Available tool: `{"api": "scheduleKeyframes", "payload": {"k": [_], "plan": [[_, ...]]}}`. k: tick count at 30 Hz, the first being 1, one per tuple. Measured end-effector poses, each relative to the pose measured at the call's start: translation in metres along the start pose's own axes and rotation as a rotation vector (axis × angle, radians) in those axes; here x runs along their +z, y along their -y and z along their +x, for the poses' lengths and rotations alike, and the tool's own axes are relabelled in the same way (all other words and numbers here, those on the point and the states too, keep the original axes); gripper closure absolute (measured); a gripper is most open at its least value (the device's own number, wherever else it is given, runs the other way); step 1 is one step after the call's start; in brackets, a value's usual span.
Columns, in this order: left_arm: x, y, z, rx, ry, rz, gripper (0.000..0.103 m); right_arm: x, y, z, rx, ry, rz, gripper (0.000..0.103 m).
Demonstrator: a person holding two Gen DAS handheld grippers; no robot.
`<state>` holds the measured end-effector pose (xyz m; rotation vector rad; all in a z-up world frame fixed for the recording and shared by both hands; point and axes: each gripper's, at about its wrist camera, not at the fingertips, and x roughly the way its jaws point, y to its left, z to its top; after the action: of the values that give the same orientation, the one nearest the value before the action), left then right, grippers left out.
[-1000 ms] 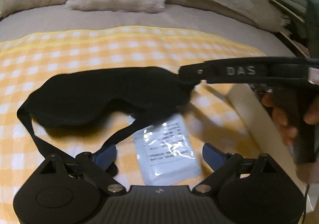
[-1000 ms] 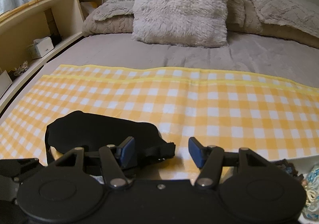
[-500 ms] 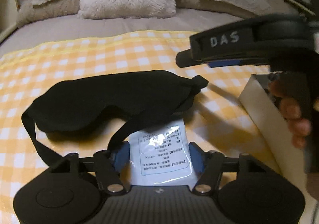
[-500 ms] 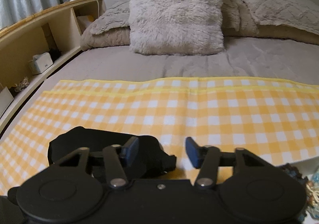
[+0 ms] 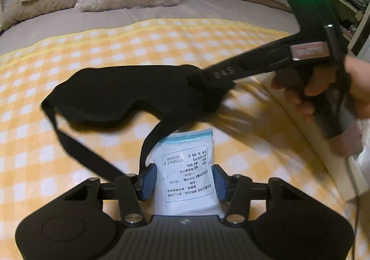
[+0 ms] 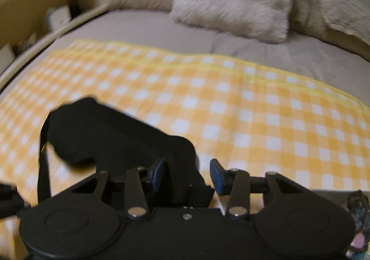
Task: Organize soft objects
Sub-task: 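Grasp the white printed sachet with the left tool while the right tool holds the eye mask, then lift the eye mask and sachet and carry both over the white box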
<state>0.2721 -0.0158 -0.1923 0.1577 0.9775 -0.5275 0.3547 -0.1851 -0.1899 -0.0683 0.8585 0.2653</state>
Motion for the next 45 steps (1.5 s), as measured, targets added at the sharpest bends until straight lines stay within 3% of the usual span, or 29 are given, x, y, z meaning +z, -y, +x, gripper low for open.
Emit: {"api": "scheduleKeyframes", "payload": {"k": [6, 9, 11, 12, 14, 18, 22, 26, 28, 30, 37, 45], "plan": [[-0.021, -0.006, -0.023, 0.028, -0.018, 0.018, 0.055, -0.010, -0.027, -0.021, 0.139, -0.158, -0.174, 0.060], [-0.029, -0.010, -0.031, 0.030, -0.027, 0.029, 0.056, -0.004, -0.038, -0.039, 0.161, -0.156, -0.214, 0.059], [-0.035, -0.011, -0.037, 0.018, -0.035, 0.039, 0.056, -0.001, -0.039, -0.051, 0.171, -0.054, -0.157, 0.037], [-0.037, -0.012, -0.039, 0.008, -0.041, 0.045, 0.056, 0.000, -0.042, -0.055, 0.163, -0.004, -0.132, 0.017], [-0.042, -0.014, -0.043, -0.016, -0.048, 0.057, 0.056, 0.000, -0.053, -0.054, 0.145, 0.057, -0.154, 0.012], [-0.047, -0.018, -0.046, -0.062, -0.052, 0.070, 0.056, -0.002, -0.082, -0.032, 0.159, 0.053, -0.272, 0.010], [-0.051, -0.021, -0.046, -0.093, -0.053, 0.074, 0.056, -0.007, -0.095, -0.006, 0.105, 0.034, -0.380, 0.009], [-0.056, -0.019, -0.048, -0.101, -0.048, 0.052, 0.056, -0.004, -0.089, 0.006, 0.105, 0.035, -0.307, 0.009], [-0.056, -0.020, -0.049, -0.103, -0.046, 0.037, 0.057, -0.006, -0.090, 0.008, 0.145, -0.020, -0.310, 0.027], [-0.057, -0.022, -0.050, -0.102, -0.044, 0.012, 0.058, -0.009, -0.095, 0.008, 0.146, -0.063, -0.345, 0.031], [-0.058, -0.020, -0.067, -0.016, -0.011, -0.020, 0.060, -0.010, -0.097, -0.017, 0.123, -0.065, -0.347, 0.042], [-0.064, -0.020, -0.099, 0.042, 0.013, -0.050, 0.060, -0.003, -0.077, -0.063, 0.047, 0.000, -0.225, 0.044]]}}
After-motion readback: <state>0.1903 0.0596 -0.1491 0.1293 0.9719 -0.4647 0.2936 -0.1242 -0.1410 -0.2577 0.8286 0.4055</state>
